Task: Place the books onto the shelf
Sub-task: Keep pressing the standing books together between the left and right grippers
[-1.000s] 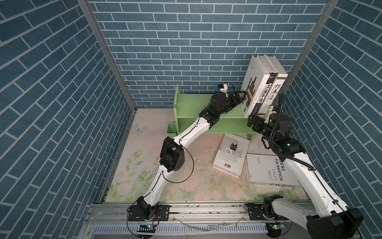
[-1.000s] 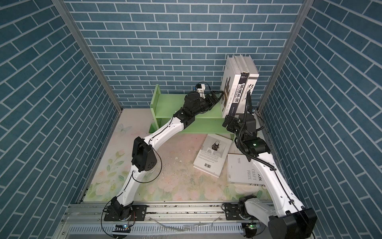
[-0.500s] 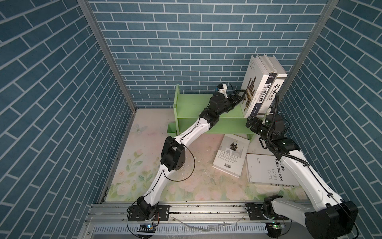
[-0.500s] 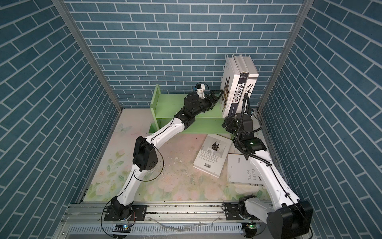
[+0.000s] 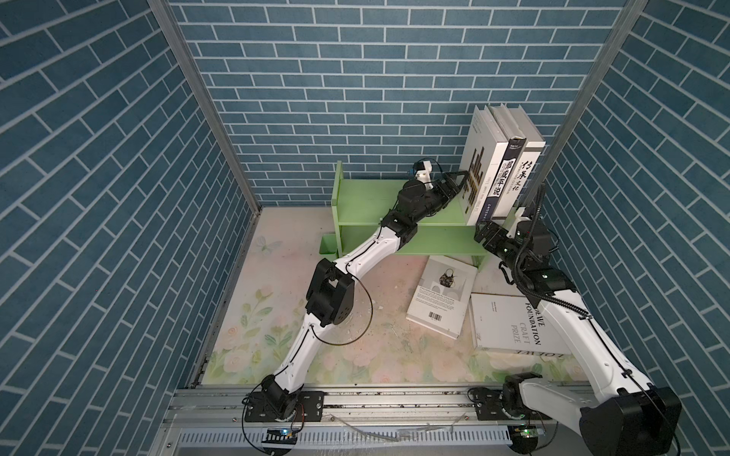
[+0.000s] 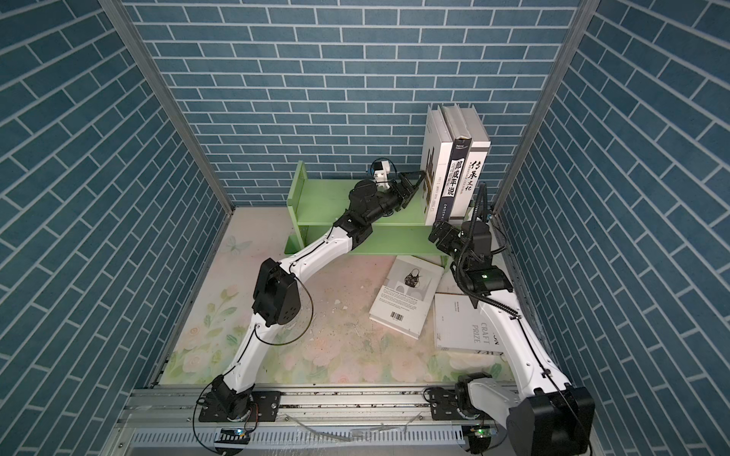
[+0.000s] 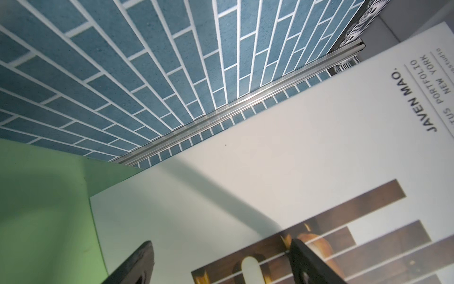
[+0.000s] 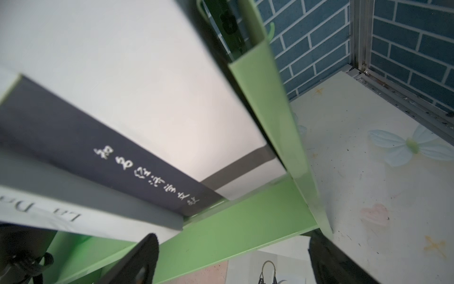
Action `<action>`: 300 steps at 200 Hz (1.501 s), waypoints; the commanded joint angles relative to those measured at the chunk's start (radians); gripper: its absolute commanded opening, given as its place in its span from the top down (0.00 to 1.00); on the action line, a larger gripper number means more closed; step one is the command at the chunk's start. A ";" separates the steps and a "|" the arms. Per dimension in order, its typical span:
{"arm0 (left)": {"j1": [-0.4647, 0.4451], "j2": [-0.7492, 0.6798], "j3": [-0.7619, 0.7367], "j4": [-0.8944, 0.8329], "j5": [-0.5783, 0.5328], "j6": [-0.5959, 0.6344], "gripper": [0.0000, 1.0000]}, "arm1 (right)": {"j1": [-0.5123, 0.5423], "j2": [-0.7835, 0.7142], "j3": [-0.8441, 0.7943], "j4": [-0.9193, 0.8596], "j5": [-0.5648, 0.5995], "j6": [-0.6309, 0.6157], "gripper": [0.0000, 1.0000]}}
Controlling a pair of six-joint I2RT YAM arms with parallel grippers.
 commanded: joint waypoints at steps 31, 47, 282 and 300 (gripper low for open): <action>0.009 0.011 -0.043 -0.066 0.022 -0.015 0.12 | -0.038 -0.025 0.005 0.065 -0.195 0.046 0.05; 0.009 0.010 -0.045 -0.064 0.022 -0.015 0.12 | -0.048 -0.031 -0.001 0.060 -0.236 0.050 0.05; 0.011 0.062 0.038 -0.093 0.041 -0.014 0.11 | -0.062 0.063 -0.013 0.198 -0.182 0.124 0.06; 0.011 0.059 0.039 -0.097 0.041 -0.013 0.11 | -0.063 0.051 -0.018 0.192 -0.174 0.121 0.06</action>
